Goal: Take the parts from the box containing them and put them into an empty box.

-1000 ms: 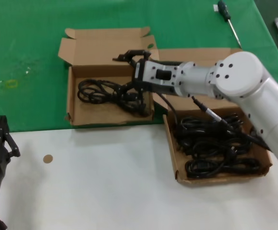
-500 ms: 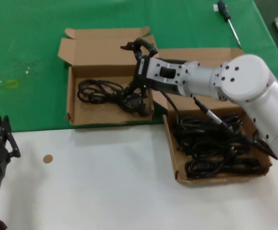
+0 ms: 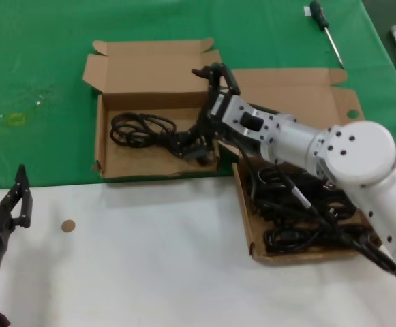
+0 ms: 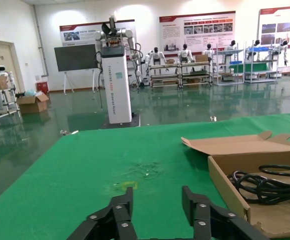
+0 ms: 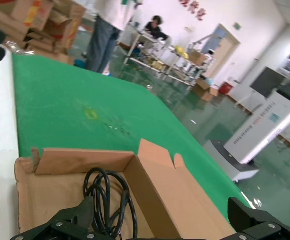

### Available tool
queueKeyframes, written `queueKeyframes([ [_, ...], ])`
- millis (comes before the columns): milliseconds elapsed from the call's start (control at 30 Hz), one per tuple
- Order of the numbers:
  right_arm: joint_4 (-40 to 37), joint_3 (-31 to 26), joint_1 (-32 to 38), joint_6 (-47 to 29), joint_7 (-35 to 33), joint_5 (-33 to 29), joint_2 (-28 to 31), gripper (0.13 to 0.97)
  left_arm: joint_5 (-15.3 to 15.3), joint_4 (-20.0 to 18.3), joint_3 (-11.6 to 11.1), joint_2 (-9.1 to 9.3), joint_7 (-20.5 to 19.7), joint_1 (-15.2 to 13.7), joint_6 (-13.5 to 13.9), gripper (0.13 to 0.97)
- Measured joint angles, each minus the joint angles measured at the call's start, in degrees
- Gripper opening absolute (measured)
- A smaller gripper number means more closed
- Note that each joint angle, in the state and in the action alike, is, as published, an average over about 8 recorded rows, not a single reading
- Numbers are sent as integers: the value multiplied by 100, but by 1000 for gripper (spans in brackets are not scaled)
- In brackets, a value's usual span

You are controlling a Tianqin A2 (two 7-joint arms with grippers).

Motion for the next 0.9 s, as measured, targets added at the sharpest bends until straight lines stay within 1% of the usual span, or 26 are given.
queueKeyframes([
  [133, 212, 150, -299, 198, 69, 134, 17, 934, 0, 0, 0, 0, 0, 0, 0, 359],
  [233, 370, 262, -523, 345, 121, 235, 29, 942, 0, 0, 0, 0, 0, 0, 0, 419],
  [267, 423, 300, -599, 395, 138, 269, 34, 946, 0, 0, 0, 0, 0, 0, 0, 419],
  [533, 844, 598, -1194, 788, 276, 536, 67, 966, -1, 0, 0, 0, 0, 0, 0, 642],
  [667, 1057, 749, -1494, 986, 345, 671, 84, 966, -1, 0, 0, 0, 0, 0, 0, 642],
  [900, 1424, 1009, -2015, 1329, 465, 904, 113, 966, -1, 0, 0, 0, 0, 0, 0, 800],
])
